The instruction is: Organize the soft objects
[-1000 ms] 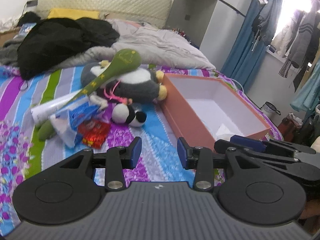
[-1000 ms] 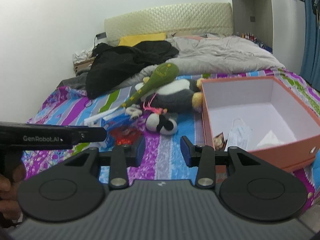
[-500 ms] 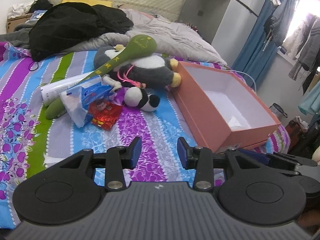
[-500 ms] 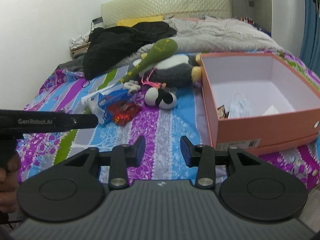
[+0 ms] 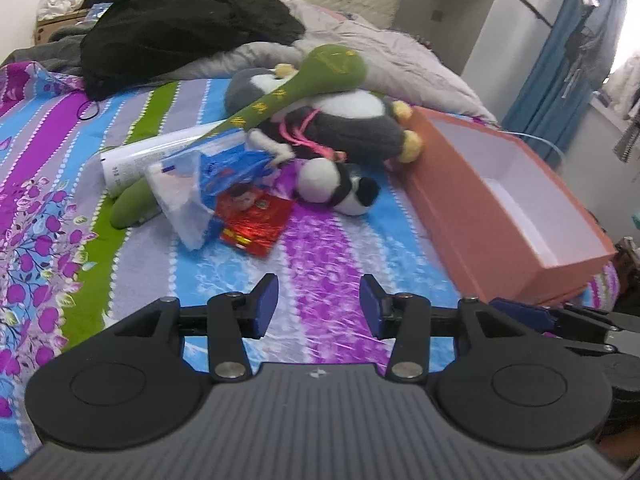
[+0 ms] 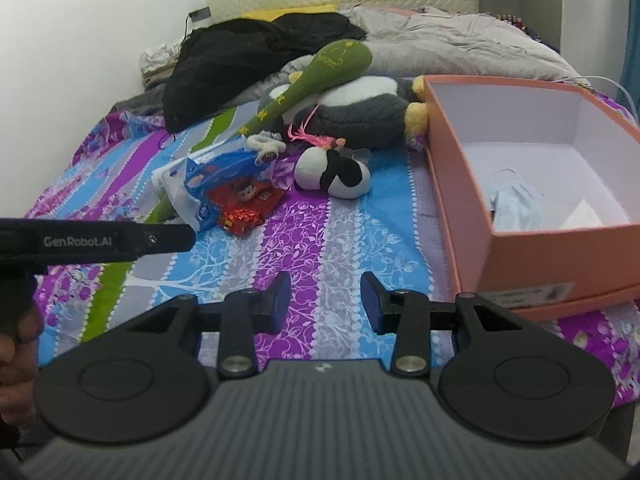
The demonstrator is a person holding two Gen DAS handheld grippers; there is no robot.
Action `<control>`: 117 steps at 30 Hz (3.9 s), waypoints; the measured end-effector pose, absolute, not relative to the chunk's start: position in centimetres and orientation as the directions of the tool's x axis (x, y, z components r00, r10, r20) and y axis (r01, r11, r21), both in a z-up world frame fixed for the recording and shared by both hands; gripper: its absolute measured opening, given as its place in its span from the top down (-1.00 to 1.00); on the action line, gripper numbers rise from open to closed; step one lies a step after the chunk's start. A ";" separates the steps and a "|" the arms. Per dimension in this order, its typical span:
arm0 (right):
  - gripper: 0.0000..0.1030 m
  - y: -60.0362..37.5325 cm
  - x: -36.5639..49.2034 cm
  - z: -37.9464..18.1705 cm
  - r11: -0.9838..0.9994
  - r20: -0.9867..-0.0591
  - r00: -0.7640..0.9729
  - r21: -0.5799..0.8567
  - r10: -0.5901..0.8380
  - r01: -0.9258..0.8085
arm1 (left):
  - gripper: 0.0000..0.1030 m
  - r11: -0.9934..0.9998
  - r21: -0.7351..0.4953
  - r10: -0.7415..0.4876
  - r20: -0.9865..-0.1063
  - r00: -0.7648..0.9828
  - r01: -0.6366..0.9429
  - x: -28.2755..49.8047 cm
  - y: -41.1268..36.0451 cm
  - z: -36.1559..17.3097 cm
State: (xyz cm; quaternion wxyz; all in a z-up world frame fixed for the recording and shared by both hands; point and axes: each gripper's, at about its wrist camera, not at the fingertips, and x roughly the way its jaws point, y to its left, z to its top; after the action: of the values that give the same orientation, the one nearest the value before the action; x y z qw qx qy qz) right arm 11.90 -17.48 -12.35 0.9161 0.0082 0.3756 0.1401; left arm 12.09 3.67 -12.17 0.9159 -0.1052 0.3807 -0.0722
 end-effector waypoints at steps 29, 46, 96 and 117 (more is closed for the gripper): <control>-0.09 -6.5 23.8 -19.3 0.844 -0.701 0.575 0.070 0.421 -0.532 | -0.26 0.943 -0.306 -0.113 -0.671 0.733 -0.134 22.5 12.6 -19.0; 0.16 -2.4 25.1 -20.4 0.763 -0.730 0.555 -0.070 0.399 -0.642 | 0.45 0.895 -0.433 -0.212 -0.623 0.753 -0.105 23.2 14.0 -20.0; 0.15 -12.3 18.8 -21.1 0.889 -0.726 0.513 0.368 0.458 -0.273 | -0.30 0.943 -0.279 -0.093 -0.744 0.662 -0.182 9.6 9.0 -13.0; 0.76 -15.5 18.3 -19.3 0.881 -0.690 0.548 0.388 0.473 -0.271 | -0.12 0.997 -0.062 -0.017 -0.768 0.640 -0.048 21.2 5.6 -16.0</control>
State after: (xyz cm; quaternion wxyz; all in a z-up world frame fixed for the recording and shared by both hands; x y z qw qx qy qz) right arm 18.28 -15.47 -19.30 0.8718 0.1188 0.4248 0.2131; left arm 21.18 5.63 -16.04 0.9048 -0.0383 0.4240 0.0083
